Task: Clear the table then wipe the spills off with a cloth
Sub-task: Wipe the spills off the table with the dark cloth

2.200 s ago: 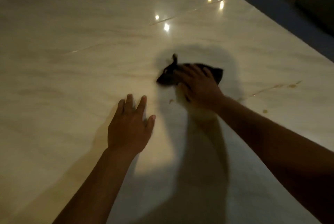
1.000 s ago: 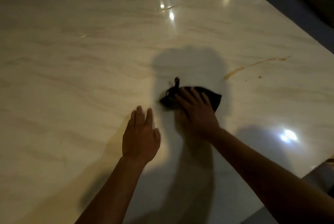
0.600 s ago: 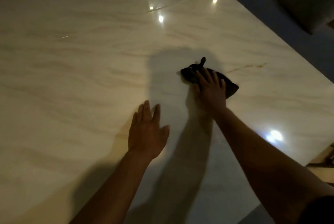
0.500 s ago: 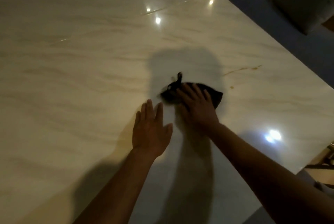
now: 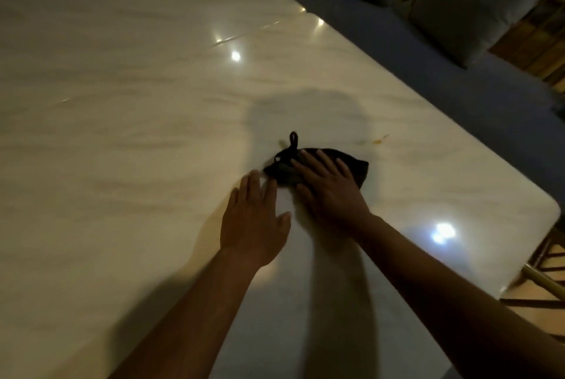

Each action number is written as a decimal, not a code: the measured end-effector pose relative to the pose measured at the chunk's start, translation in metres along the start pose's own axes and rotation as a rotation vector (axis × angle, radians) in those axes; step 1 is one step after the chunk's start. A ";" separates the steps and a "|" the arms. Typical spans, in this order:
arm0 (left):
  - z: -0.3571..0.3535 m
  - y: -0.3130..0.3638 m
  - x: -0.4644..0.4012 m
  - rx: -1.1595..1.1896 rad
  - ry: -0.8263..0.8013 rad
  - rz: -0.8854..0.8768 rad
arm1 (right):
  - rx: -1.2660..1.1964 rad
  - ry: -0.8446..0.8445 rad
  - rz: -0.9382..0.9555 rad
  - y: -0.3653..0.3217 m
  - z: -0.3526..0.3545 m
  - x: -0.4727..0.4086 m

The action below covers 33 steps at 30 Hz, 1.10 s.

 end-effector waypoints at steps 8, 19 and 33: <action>-0.018 0.055 -0.055 0.001 -0.034 -0.083 | 0.037 0.030 -0.582 0.212 -0.005 -0.043; -0.036 0.122 -0.118 -0.076 -0.048 -0.195 | 0.043 0.050 -0.360 0.226 -0.008 -0.029; -0.050 0.147 -0.149 -0.127 -0.065 -0.201 | 0.050 0.063 -0.518 0.279 -0.008 -0.020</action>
Point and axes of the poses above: each hand's wrist, its own x-axis away from the middle knuckle, its own z-axis out of the back of the hand, y = z × x, the point moved 7 cm from there along -x, towards the middle knuckle, and after that the axes turned 14 degrees about x, right-handed, at the moved point
